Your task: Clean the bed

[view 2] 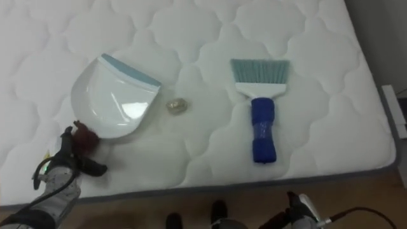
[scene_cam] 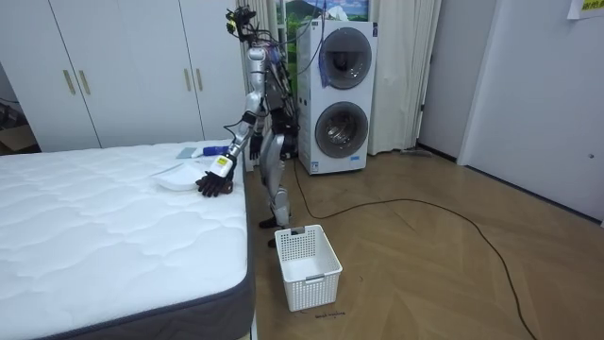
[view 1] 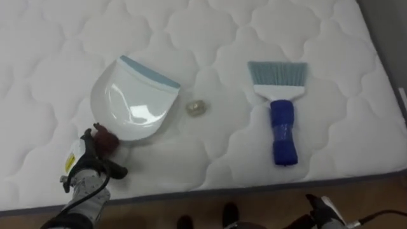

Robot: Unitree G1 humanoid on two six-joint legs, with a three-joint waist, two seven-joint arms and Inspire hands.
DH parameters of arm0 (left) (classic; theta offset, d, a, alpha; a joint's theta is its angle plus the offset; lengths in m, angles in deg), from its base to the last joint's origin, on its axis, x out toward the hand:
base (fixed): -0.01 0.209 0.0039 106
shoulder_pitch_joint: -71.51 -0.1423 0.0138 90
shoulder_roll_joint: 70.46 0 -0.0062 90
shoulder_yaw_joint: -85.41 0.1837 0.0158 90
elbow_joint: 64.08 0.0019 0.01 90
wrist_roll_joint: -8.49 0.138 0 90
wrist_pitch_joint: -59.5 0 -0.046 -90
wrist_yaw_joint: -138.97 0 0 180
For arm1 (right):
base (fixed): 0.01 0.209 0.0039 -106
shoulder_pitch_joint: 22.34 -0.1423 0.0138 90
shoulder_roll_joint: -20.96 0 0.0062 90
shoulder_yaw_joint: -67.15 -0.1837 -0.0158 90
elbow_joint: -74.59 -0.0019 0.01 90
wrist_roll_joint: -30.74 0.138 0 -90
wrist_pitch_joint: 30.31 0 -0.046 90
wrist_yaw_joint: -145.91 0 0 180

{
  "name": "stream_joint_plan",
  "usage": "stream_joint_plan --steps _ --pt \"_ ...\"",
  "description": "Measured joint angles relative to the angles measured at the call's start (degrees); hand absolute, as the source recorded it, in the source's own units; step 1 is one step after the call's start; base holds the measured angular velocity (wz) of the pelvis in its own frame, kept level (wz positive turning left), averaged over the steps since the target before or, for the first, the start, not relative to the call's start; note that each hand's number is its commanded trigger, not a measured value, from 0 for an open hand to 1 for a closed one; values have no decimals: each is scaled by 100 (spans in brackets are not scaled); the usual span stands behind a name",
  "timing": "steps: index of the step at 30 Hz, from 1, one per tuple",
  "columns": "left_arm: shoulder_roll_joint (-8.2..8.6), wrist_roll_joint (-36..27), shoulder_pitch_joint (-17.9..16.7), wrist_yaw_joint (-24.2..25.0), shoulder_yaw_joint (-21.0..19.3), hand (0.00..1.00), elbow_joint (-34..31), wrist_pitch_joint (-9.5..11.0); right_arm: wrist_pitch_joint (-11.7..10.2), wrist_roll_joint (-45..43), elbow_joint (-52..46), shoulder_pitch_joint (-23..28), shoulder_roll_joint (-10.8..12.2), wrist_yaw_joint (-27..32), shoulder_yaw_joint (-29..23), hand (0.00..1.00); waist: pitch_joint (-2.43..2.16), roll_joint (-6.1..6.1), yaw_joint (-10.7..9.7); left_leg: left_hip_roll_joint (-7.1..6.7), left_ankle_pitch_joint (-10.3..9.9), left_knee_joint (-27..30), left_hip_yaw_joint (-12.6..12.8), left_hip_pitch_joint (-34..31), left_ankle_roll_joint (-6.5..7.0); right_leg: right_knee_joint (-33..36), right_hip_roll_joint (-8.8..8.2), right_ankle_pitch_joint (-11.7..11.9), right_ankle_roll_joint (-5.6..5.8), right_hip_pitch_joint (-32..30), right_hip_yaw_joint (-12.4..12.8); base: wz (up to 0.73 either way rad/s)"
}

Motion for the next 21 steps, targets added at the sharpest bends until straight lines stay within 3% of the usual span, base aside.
stream_joint_plan --steps 11,15,21 --pt "-25 -213 38 -139 188 0 0 4 -15 185 -18 -41 -1 -2 309 0 0 -1 -28 5 -10 100 -3 -164 -11 156 -27 -23 -34 -173 -29 0" --pt "-78 -346 211 -142 233 0 92 2 -18 272 -34 -57 1 5 330 0 0 -5 -90 9 -15 215 -39 -324 -9 205 -48 -40 -37 -284 -97 10" --pt "-155 -657 296 -237 226 0 139 13 -87 440 -54 -56 5 11 326 0 36 -63 -164 9 -16 202 -48 -357 -9 189 -46 -42 -38 -317 -100 2"
